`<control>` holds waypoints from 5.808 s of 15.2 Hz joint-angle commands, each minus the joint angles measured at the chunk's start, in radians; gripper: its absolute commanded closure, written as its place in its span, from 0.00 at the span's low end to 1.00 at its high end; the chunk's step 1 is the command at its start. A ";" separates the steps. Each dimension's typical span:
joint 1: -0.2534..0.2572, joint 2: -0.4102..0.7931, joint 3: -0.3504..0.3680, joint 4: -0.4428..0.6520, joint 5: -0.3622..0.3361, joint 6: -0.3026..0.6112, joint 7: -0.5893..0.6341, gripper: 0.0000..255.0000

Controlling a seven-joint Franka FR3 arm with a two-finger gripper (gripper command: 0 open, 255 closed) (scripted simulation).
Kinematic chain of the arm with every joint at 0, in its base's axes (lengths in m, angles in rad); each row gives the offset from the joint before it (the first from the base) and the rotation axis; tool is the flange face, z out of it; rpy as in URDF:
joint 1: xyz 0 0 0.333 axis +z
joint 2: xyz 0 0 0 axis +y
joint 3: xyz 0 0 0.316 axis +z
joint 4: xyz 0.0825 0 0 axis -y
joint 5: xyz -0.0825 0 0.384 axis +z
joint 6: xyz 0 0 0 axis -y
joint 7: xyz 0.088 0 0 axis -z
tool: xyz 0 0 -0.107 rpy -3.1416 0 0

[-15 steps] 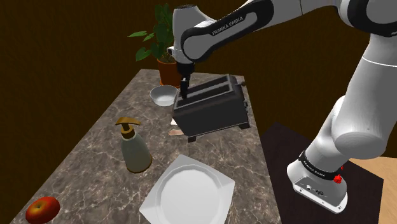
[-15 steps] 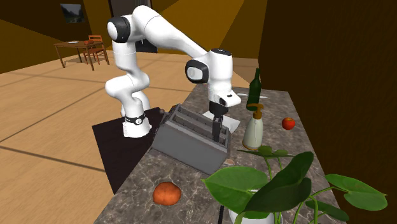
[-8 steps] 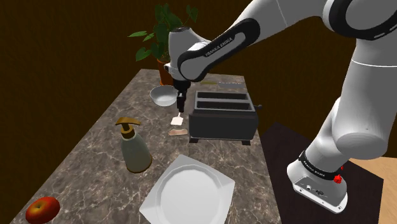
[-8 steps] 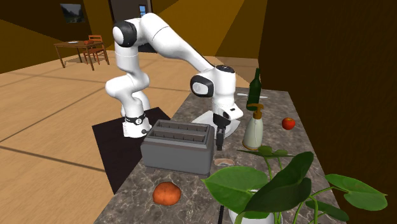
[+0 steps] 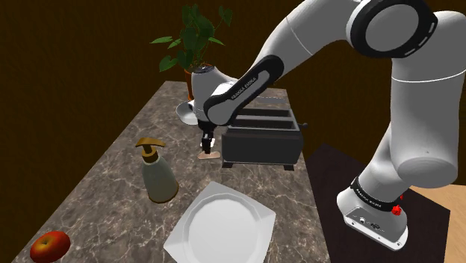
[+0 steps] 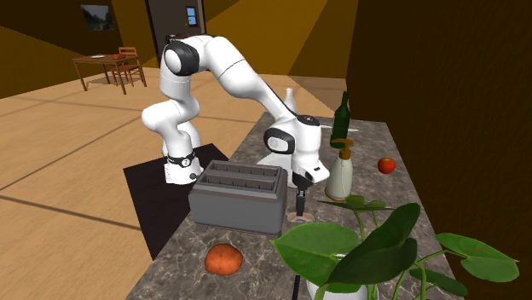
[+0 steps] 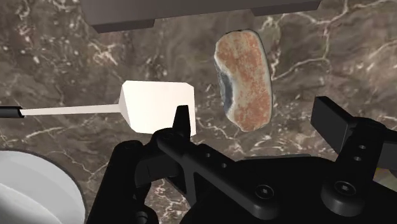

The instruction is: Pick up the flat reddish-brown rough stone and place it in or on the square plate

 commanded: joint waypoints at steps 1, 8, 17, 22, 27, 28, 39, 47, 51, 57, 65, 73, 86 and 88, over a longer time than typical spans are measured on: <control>0.013 0.043 -0.002 0.012 -0.008 0.029 0.018 0.00; 0.023 0.123 -0.016 0.020 -0.026 0.100 0.030 0.00; 0.023 0.123 -0.016 0.020 -0.026 0.100 0.030 1.00; 0.023 0.123 -0.016 0.020 -0.026 0.100 0.029 1.00; 0.021 0.112 -0.014 0.018 -0.024 0.091 0.028 1.00; 0.020 0.101 -0.012 0.017 -0.022 0.082 0.026 1.00; 0.006 -0.009 0.007 0.017 0.005 -0.027 0.007 1.00; 0.012 -0.082 0.021 -0.002 0.020 -0.081 0.015 1.00; 0.058 -0.154 0.047 -0.110 0.022 -0.047 0.092 1.00; 0.131 -0.243 0.096 -0.236 0.028 -0.012 0.216 1.00; 0.238 -0.323 0.178 -0.341 0.040 0.010 0.399 1.00; 0.325 -0.326 0.243 -0.376 0.027 0.036 0.563 1.00; 0.353 -0.168 0.198 -0.386 -0.096 0.189 0.652 1.00; 0.353 -0.168 0.198 -0.386 -0.096 0.189 0.652 1.00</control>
